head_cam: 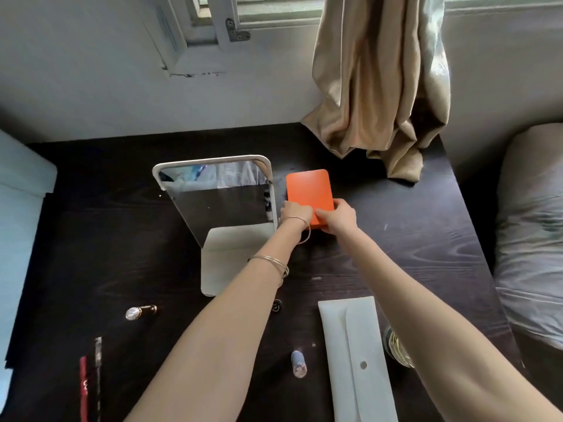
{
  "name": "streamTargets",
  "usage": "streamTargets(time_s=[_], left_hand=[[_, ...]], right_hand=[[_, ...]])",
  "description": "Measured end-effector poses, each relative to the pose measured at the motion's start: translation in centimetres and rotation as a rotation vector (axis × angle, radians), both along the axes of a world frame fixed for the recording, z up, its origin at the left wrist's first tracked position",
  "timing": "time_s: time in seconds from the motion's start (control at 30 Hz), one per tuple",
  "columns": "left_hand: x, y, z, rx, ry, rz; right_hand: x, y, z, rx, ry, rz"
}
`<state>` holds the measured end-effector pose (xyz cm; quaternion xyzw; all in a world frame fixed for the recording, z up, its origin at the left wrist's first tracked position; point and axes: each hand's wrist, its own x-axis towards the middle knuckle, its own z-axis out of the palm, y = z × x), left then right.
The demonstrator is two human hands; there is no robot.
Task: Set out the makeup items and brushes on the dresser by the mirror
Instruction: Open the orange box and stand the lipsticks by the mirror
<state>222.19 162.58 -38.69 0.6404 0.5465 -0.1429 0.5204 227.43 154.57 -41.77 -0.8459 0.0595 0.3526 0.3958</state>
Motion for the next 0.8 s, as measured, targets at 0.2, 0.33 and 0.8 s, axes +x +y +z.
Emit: streamTargets(time_s=[0.2,0.33,0.8], left_hand=[[0.1,0.1,0.2,0.032,0.009,-0.012],[-0.1,0.0,0.1,0.007,-0.011,-0.033],[-3.4,-0.6,1.5,-0.14,-0.041,-0.214]], right_hand=[[-0.1,0.7,0.0,-0.09,-0.049,0.087],[-1.1,0.5,0.8,-0.124,-0.062,0.126],[-2.2,-0.4,1.1,-0.362,-0.431,0.539]])
